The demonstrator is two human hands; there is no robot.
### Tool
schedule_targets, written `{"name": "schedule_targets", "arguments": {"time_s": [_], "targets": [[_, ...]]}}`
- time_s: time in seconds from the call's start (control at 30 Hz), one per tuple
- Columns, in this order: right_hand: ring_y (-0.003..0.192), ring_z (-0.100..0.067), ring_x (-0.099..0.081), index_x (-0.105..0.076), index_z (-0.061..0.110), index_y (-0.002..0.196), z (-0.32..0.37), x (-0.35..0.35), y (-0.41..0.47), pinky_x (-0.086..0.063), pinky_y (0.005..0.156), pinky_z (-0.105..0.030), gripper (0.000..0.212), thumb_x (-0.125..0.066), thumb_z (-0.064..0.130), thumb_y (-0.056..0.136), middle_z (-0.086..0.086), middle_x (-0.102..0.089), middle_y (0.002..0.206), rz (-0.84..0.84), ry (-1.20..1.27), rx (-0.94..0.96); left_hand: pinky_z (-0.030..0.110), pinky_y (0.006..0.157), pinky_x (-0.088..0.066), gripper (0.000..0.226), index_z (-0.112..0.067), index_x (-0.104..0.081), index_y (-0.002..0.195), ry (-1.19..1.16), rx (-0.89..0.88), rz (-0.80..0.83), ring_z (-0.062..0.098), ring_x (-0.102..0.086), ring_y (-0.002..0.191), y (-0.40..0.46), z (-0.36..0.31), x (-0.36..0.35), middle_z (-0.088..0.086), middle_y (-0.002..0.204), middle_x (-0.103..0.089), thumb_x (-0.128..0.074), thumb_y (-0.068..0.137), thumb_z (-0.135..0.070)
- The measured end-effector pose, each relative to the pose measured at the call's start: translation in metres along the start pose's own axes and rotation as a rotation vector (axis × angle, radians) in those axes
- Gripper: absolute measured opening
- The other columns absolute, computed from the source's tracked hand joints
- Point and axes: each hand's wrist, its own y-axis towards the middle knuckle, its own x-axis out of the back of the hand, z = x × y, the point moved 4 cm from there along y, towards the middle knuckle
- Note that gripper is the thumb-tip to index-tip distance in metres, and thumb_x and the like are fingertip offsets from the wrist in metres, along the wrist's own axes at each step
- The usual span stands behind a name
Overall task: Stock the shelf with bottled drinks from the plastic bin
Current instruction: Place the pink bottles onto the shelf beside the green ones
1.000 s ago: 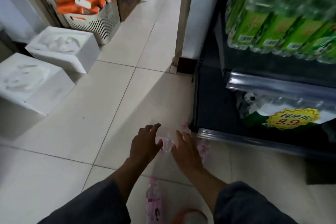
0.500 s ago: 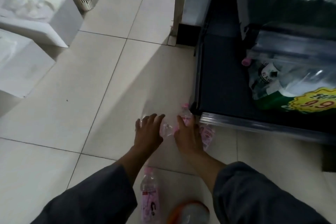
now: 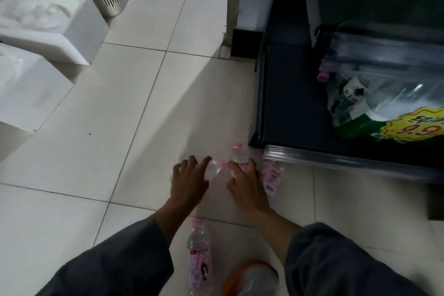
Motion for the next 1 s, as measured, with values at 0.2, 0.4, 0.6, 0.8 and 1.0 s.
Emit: {"name": "schedule_targets", "arguments": {"time_s": [0.2, 0.4, 0.6, 0.8, 1.0], "targets": [[0.118, -0.023, -0.053, -0.05, 0.037, 0.136, 0.021, 0.009, -0.037, -0.057, 0.09, -0.03, 0.047, -0.064, 0.024, 0.093, -0.006, -0.033, 0.149, -0.06, -0.003, 0.159, 0.036, 0.079, -0.057, 0.077, -0.027, -0.039, 0.143, -0.224, 0.149, -0.092, 0.024, -0.063, 0.098, -0.024, 0.022, 0.043, 0.008, 0.123, -0.056, -0.079, 0.08, -0.044], [0.124, -0.023, -0.052, -0.051, 0.037, 0.132, 0.056, 0.051, -0.063, -0.058, 0.09, -0.027, 0.046, -0.066, 0.026, 0.09, -0.005, -0.028, 0.151, -0.169, 0.049, 0.242, 0.022, 0.06, -0.042, 0.065, -0.028, -0.046, 0.128, -0.295, 0.107, -0.203, 0.013, -0.058, 0.075, -0.044, 0.002, 0.1, -0.001, 0.109, -0.058, -0.081, 0.076, -0.044], [0.126, -0.016, -0.049, -0.049, 0.035, 0.138, 0.082, 0.111, -0.1, -0.041, 0.093, -0.008, 0.049, -0.068, 0.029, 0.094, 0.0, -0.027, 0.148, -0.309, 0.067, 0.32, 0.031, 0.072, -0.059, 0.072, -0.029, -0.046, 0.13, -0.345, 0.015, -0.286, 0.011, -0.065, 0.082, -0.062, -0.036, 0.164, -0.005, 0.11, -0.062, -0.077, 0.074, -0.062], [0.121, -0.018, -0.053, -0.049, 0.035, 0.135, 0.102, 0.17, -0.134, -0.046, 0.093, -0.017, 0.046, -0.068, 0.028, 0.094, 0.0, -0.028, 0.147, -0.445, 0.071, 0.312, 0.032, 0.077, -0.053, 0.078, -0.026, -0.044, 0.134, -0.361, -0.041, -0.36, 0.017, -0.065, 0.093, -0.091, -0.086, 0.239, -0.001, 0.12, -0.054, -0.075, 0.074, -0.066], [0.12, -0.02, -0.054, -0.055, 0.032, 0.131, 0.118, 0.234, -0.161, -0.043, 0.091, -0.016, 0.039, -0.067, 0.034, 0.094, -0.004, -0.03, 0.146, -0.556, 0.084, 0.356, 0.036, 0.086, -0.053, 0.079, -0.027, -0.045, 0.132, -0.388, -0.085, -0.406, 0.019, -0.064, 0.105, -0.119, -0.126, 0.296, -0.002, 0.125, -0.055, -0.072, 0.073, -0.071]]}}
